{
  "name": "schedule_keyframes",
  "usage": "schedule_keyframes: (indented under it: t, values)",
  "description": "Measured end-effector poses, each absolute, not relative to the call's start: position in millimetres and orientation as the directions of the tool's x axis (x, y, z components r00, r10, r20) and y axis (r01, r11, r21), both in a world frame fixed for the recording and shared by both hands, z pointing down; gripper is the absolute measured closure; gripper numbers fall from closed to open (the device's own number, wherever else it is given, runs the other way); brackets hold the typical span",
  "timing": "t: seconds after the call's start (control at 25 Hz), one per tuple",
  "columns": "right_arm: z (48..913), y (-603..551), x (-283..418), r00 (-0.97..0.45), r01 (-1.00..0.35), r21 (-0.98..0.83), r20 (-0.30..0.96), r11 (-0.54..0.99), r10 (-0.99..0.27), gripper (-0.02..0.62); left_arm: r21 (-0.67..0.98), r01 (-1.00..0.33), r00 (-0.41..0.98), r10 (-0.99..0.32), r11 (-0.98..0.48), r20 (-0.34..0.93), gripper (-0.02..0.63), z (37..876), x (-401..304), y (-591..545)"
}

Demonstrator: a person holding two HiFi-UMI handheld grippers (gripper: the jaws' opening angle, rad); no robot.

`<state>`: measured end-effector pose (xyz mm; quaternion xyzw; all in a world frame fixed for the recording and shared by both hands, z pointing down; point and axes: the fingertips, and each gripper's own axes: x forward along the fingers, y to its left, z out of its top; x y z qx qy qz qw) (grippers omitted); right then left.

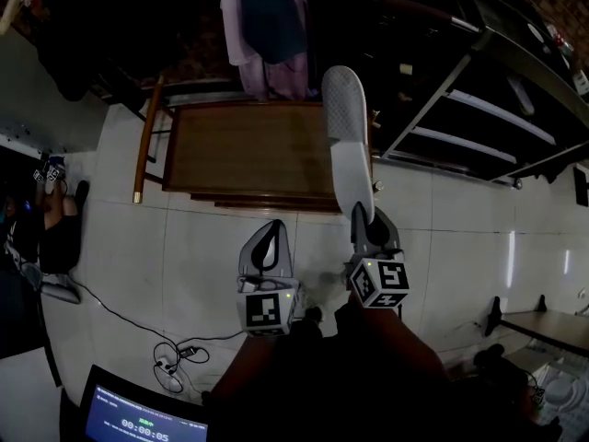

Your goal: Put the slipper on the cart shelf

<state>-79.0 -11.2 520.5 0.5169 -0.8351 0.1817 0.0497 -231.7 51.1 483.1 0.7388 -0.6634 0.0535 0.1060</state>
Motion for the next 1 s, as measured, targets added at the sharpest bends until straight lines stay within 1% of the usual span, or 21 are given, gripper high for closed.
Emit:
schedule_keyframes:
  t: [0.08, 0.16, 0.32, 0.44, 0.56, 0.68, 0.84, 1.0]
  values:
    - [492.4, -11.0, -75.8, -0.454, -0.890, -0.082, 0.212, 0.448, -0.865, 0.555, 0.140, -0.986, 0.117, -0.972, -0.089, 0.202, 0.594, 472.3, -230.8, 51.1]
    - [461.7, -12.6, -75.5, -0.458, -0.883, 0.040, 0.151, 0.468, -0.876, 0.555, 0.172, -0.981, 0.117, -0.976, -0.086, 0.186, 0.594, 463.6, -229.5, 52.9]
    - [407.7, -14.9, -71.3, -0.441, -0.882, 0.177, 0.024, 0.438, -0.897, 0.555, 0.153, -0.983, 0.121, -0.981, -0.098, 0.148, 0.594, 435.1, -222.2, 52.0]
    - [387.0, -12.5, -65.7, -0.426, -0.885, 0.220, -0.025, 0.411, -0.904, 0.555, 0.110, -0.985, 0.146, -0.984, -0.135, 0.100, 0.594, 414.9, -215.7, 47.8]
    - [376.7, -2.7, -63.2, -0.430, -0.879, 0.249, -0.049, 0.406, -0.901, 0.554, 0.086, -0.982, 0.172, -0.983, -0.166, 0.071, 0.595, 399.6, -209.2, 49.5]
    - [372.8, 11.2, -54.8, -0.441, -0.871, 0.268, -0.061, 0.411, -0.896, 0.554, 0.051, -0.985, 0.169, -0.984, -0.167, 0.052, 0.595, 391.6, -199.5, 56.7]
    - [373.2, 20.8, -48.0, -0.451, -0.857, 0.314, -0.072, 0.409, -0.890, 0.554, 0.005, -0.989, 0.149, -0.989, -0.149, -0.005, 0.594, 382.5, -196.3, 57.6]
    - [369.8, 21.6, -44.9, -0.442, -0.852, 0.346, -0.074, 0.392, -0.894, 0.552, -0.022, -0.987, 0.159, -0.987, -0.158, -0.011, 0.594, 378.8, -195.9, 50.2]
